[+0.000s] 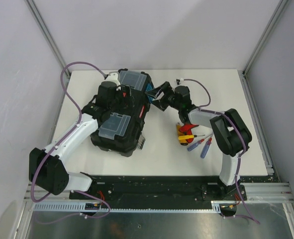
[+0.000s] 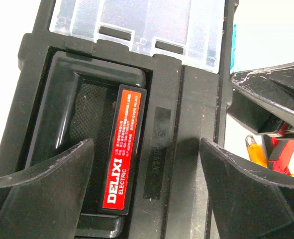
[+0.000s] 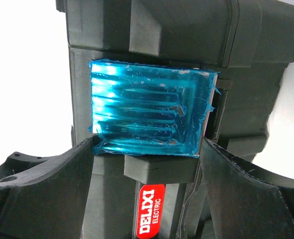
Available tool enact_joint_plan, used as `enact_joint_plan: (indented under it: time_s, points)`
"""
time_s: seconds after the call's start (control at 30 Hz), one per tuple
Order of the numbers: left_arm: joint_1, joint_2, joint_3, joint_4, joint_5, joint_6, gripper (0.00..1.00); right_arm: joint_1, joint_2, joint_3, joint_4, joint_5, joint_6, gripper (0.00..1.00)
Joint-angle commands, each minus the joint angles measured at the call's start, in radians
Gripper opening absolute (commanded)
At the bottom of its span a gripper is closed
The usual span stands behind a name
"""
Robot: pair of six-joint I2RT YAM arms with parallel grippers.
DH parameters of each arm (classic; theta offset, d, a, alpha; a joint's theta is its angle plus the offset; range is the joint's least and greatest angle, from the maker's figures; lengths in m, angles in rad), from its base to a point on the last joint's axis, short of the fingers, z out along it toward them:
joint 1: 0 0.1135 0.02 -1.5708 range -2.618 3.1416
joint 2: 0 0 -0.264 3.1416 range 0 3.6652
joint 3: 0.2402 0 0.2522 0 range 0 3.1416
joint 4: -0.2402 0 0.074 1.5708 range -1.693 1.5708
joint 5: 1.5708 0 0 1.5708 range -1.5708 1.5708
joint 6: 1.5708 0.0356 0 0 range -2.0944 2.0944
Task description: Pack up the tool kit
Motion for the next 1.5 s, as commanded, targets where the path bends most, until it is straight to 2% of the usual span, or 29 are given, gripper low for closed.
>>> enact_joint_plan:
  time_s: [0.0, 0.23, 0.37, 0.5, 0.63, 0.8, 0.87, 1.0, 1.07, 1.3, 1.47]
  points:
    - [-0.013, 0.056, -0.053, -0.142, 0.047, -0.019, 0.91, 0.010, -0.023, 0.003, 0.362, -0.073, 0.091, 0.53]
    - [-0.013, 0.064, -0.066, -0.142, 0.041, -0.023, 0.91, -0.032, 0.007, -0.100, 0.601, -0.045, 0.223, 0.48]
    - [-0.013, 0.067, -0.067, -0.142, 0.038, -0.027, 0.91, -0.047, 0.016, -0.156, 0.684, -0.029, 0.265, 0.49]
    - [-0.013, 0.071, -0.068, -0.142, 0.037, -0.035, 0.91, -0.057, -0.015, -0.223, 0.687, 0.003, 0.261, 0.59]
    - [-0.013, 0.070, -0.071, -0.141, 0.036, -0.043, 0.91, -0.078, -0.065, -0.310, 0.660, 0.049, 0.250, 0.74]
    - [-0.013, 0.060, -0.070, -0.142, 0.030, -0.046, 0.91, -0.096, -0.175, -0.407, 0.508, 0.117, 0.179, 0.95]
    - [-0.013, 0.053, -0.070, -0.142, 0.027, -0.045, 0.91, -0.100, -0.231, -0.422, 0.387, 0.144, 0.133, 0.98]
    - [-0.013, 0.043, -0.069, -0.142, 0.029, -0.044, 0.91, -0.107, -0.342, -0.428, 0.114, 0.222, 0.032, 0.99]
    - [-0.013, 0.041, -0.069, -0.141, 0.030, -0.041, 0.92, -0.109, -0.382, -0.435, 0.047, 0.248, -0.008, 0.99]
    - [-0.013, 0.027, -0.068, -0.144, 0.037, -0.025, 0.92, -0.102, -0.403, -0.412, 0.013, 0.199, -0.112, 0.99]
    - [-0.013, 0.021, -0.073, -0.144, 0.050, -0.019, 0.92, -0.096, -0.279, -0.328, 0.002, 0.092, -0.148, 0.99]
